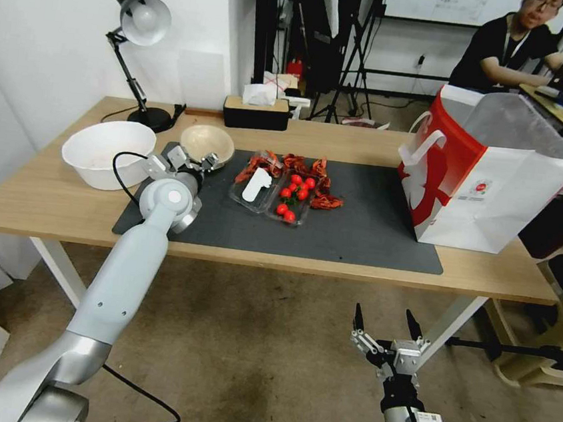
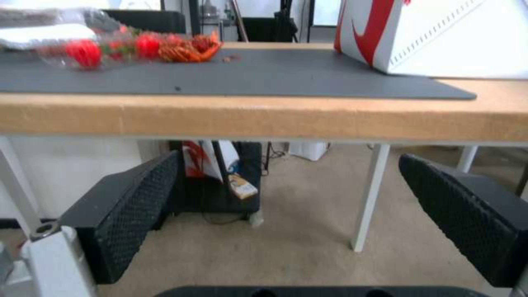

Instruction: Pick up the trash from the table and place it into the takeout bag.

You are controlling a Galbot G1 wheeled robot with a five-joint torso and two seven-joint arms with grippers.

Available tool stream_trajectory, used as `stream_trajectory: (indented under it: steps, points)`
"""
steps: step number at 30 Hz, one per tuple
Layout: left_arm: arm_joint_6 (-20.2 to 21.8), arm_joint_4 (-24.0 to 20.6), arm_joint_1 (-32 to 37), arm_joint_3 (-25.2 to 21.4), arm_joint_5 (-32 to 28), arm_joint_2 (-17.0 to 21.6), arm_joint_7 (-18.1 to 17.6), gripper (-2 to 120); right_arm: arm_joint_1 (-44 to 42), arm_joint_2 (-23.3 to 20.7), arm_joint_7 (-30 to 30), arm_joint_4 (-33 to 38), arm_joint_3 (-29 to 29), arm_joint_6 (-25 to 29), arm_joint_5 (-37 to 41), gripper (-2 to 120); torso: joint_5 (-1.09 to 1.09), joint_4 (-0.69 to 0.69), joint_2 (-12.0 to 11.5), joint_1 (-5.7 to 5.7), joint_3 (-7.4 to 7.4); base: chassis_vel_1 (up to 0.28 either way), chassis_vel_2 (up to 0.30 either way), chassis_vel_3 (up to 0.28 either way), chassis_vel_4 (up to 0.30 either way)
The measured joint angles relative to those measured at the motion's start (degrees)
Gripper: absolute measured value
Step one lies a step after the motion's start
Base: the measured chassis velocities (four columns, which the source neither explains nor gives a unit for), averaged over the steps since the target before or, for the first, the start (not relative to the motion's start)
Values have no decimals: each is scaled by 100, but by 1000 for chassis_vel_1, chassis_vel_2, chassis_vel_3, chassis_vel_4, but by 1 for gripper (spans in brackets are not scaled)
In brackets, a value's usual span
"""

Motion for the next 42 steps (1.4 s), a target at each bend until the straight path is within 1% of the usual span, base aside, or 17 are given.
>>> stream_trajectory:
  steps: [2, 4, 10, 12, 13, 15, 16, 17, 21, 23, 25, 26, 29, 30, 32, 36, 42]
  points:
    - [-22, -18, 13, -1, 15, 14, 23, 24, -25, 6, -6, 108, -15, -3, -1, 100, -1, 0, 0, 0, 0, 0, 0, 0, 0]
    - [-81, -27, 22, 8, 62, 30, 51, 19, -30, 6, -7, 141, -17, -10, -1, 100, -1, -1, 0, 0, 0, 0, 0, 0, 0]
    - [-482, -35, 95, 71, 690, 169, 671, 1, -27, -15, -10, 171, -8, -25, -2, 100, 0, 0, 0, 0, 0, 0, 0, 0, 0]
    - [-805, 20, 120, 99, 1151, 293, 1416, 0, -16, -21, -10, 168, -9, -27, -2, 100, -1, 0, 0, -1, 0, 0, 0, 0, 0]
    - [-805, 20, 120, 99, 1151, 293, 1416, 0, -16, -21, -10, 168, -9, -27, -2, 100, -1, 0, 0, -1, 0, 0, 0, 0, 0]
    - [-1032, 87, 120, 124, 1375, 376, 1947, 0, -2, -21, -10, 166, -17, -34, -2, 100, 0, 0, 0, 0, 0, 0, 0, 0, 0]
    - [-1191, 147, 105, 137, 1464, 435, 2374, 0, 8, -21, -10, 166, -22, -40, -2, 100, -2, 0, 0, 0, 0, 0, 0, 0, 0]
    - [-1191, 147, 105, 137, 1464, 435, 2374, 0, 8, -21, -10, 166, -22, -40, -2, 100, -2, 0, 0, 0, 0, 0, 0, 0, 0]
    - [-1652, 292, -11, 178, 1576, 567, 3579, 0, 11, -32, -10, 173, -24, -46, -3, 100, 0, 0, 0, -1, 0, 0, 0, 0, 0]
    - [-1712, 315, -32, 189, 1587, 586, 3770, 0, 10, -36, -10, 174, -23, -45, -2, 100, -1, 0, 0, 0, 0, 0, 0, 0, 0]
    - [-2001, 443, -158, 276, 1712, 700, 4965, 0, 0, -49, -7, 183, -4, -46, -2, 100, 0, 0, 0, 0, 0, 0, 0, 0, 0]
    - [-2001, 443, -158, 276, 1712, 700, 4965, 0, 0, -49, -7, 183, -4, -46, -2, 100, 0, 0, 0, 0, 0, 0, 0, 0, 0]
    - [-2098, 515, -251, 347, 1847, 779, 6192, 0, -26, -51, -4, 232, 6, -46, -2, 100, 0, 0, 0, -1, 0, 0, 0, 0, 0]
    - [-2098, 515, -251, 347, 1847, 779, 6192, 0, -26, -51, -4, 232, 6, -46, -2, 100, 0, 0, 0, -1, 0, 0, 0, 0, 0]
    - [-2097, 502, -299, 402, 1945, 803, 6712, 0, -51, -53, -4, 269, 13, -46, -2, 100, 0, 0, 0, -2, 0, 0, 0, 0, 0]
    - [-2079, 374, -384, 506, 2335, 815, 7120, 0, -103, -53, -4, 349, 48, -46, 0, 100, 0, 0, 0, -1, 0, 0, 0, 0, 0]
    - [-2051, 332, -569, 692, 2643, 782, 7364, 0, -175, -51, -1, 435, 88, -46, 0, 100, -1, 0, 0, -1, 0, 0, 0, 0, 0]
